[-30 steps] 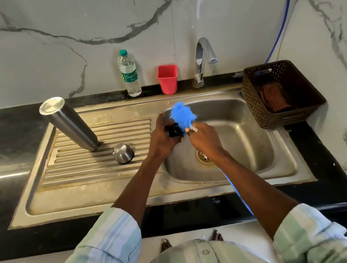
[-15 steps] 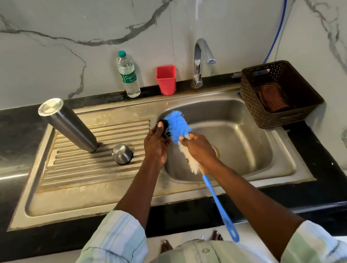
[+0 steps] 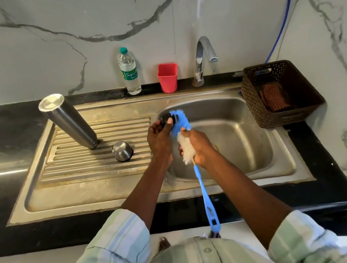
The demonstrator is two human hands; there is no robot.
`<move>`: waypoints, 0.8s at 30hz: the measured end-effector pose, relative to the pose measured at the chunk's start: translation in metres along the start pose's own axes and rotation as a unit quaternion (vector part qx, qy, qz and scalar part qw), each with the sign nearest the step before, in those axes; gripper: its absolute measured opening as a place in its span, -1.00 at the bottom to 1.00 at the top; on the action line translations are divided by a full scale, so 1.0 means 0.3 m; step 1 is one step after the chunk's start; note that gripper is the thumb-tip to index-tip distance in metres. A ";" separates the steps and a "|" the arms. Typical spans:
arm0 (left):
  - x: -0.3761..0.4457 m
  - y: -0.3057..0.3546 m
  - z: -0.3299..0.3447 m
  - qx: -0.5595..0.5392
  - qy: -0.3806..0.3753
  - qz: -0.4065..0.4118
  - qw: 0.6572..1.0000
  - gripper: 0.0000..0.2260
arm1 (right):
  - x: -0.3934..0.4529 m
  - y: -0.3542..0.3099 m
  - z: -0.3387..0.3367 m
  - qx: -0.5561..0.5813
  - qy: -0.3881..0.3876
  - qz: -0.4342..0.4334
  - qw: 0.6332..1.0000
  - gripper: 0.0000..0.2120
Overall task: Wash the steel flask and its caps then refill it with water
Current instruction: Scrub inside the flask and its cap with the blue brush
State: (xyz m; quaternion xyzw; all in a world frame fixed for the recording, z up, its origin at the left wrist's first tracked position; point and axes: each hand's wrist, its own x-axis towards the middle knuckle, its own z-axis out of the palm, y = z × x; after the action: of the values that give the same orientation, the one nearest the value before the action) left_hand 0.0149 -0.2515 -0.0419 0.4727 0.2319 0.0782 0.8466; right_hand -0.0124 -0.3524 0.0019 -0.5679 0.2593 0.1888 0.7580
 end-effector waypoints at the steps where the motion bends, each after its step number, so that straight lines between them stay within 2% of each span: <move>1: -0.013 -0.005 -0.002 0.020 -0.004 0.018 1.000 -0.71 | 0.010 -0.015 0.002 0.021 -0.015 0.014 1.000 -0.82; 5: 0.000 -0.001 -0.058 0.064 0.026 0.093 0.993 -0.66 | 0.008 -0.013 0.019 0.033 -0.067 0.043 0.996 -0.83; 9: 0.021 0.047 -0.111 0.109 0.031 0.166 0.980 -0.72 | -0.017 0.035 0.036 0.070 -0.099 0.037 0.992 -0.82; 13: 0.033 0.109 -0.206 0.136 0.169 0.249 0.944 -0.60 | -0.015 0.073 0.095 0.095 -0.103 0.002 0.990 -0.84; 18: 0.015 0.184 -0.366 0.202 0.209 0.297 0.910 -0.54 | -0.017 0.098 0.210 0.025 -0.110 -0.014 0.994 -0.86; 22: 0.009 0.202 -0.531 0.291 0.221 0.335 0.868 -0.56 | -0.002 0.126 0.289 -0.008 -0.117 -0.028 0.993 -0.64; 24: 0.010 0.208 -0.610 0.330 0.223 0.306 0.865 -0.52 | 0.010 0.145 0.316 -0.021 -0.116 -0.043 0.992 -0.74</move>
State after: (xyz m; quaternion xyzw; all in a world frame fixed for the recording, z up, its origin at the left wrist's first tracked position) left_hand -0.0624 -0.0768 -0.0723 0.7416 0.2706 0.3557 0.5003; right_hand -0.0183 -0.2492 -0.0122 -0.5684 0.1413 0.2256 0.7785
